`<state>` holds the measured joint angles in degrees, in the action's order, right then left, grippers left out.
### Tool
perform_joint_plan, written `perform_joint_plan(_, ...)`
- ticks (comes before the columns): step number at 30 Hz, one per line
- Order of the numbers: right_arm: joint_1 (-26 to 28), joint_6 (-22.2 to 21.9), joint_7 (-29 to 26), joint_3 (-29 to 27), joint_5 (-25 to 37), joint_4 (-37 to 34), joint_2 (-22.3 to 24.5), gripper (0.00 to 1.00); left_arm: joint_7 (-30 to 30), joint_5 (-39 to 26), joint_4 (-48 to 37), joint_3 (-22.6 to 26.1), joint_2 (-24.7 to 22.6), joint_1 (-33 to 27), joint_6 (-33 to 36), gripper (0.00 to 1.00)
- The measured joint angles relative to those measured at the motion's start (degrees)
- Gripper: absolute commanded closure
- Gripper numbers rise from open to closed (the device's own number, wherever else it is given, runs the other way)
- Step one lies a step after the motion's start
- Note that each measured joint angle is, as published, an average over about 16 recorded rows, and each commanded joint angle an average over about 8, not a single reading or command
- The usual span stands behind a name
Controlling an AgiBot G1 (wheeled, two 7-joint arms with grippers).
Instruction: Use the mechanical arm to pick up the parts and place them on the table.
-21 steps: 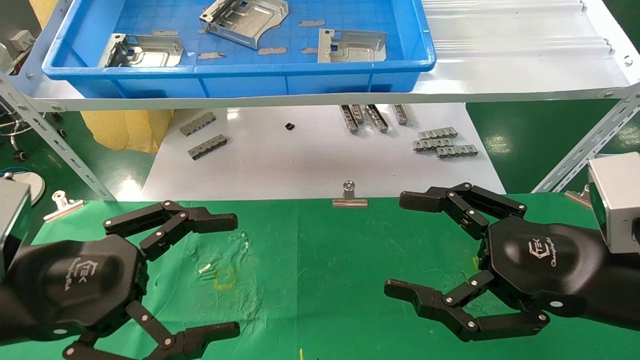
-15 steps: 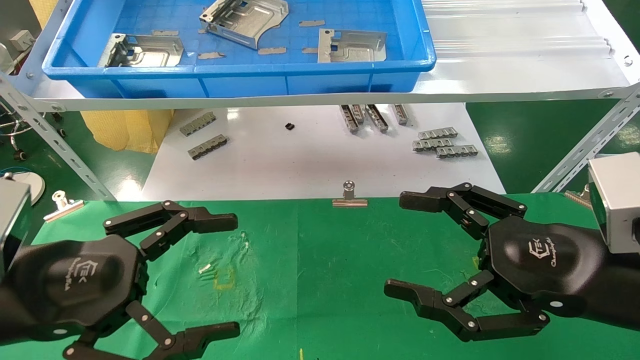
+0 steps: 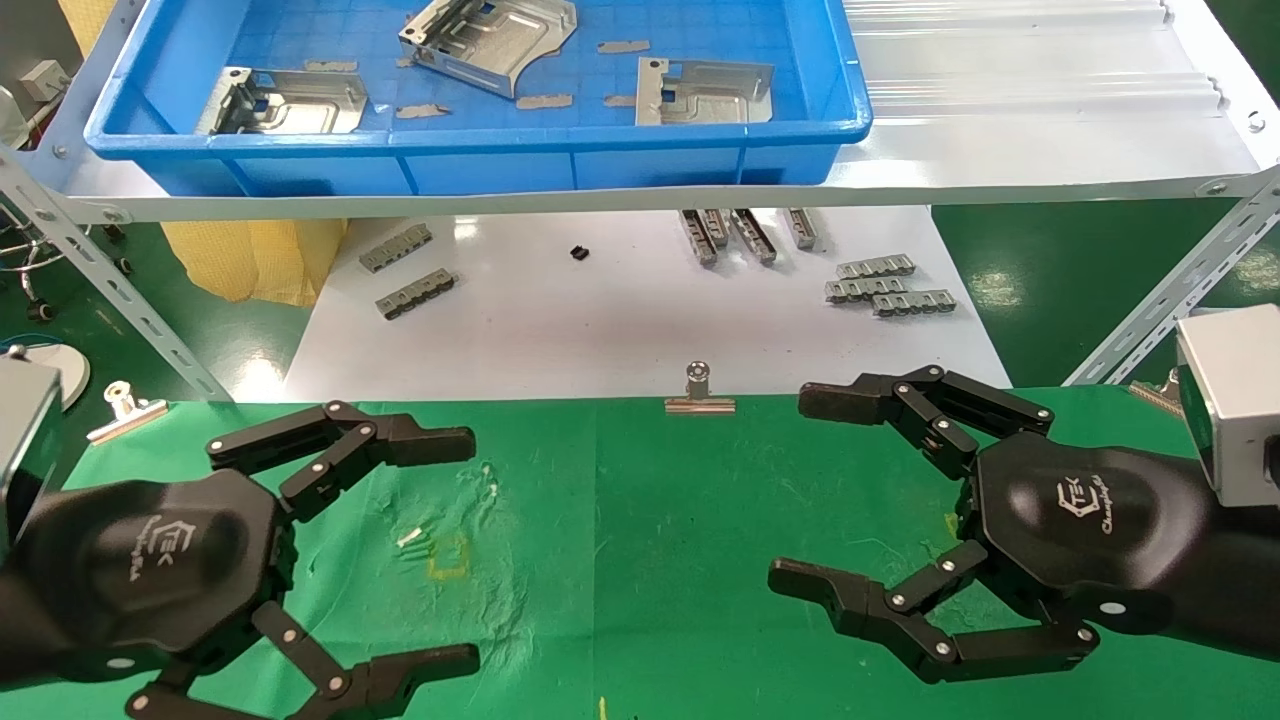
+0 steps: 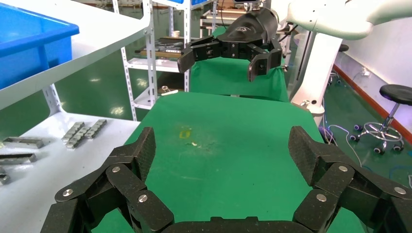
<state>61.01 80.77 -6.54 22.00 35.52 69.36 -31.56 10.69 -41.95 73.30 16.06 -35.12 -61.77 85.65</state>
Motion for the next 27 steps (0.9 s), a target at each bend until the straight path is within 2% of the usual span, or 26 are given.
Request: perform_joint_plan(27, 0.00, 0.00, 0.00, 0.00, 0.00, 0.00, 0.00, 0.00, 0.00, 0.00, 0.00, 0.00, 0.00, 0.00, 0.00, 0.00)
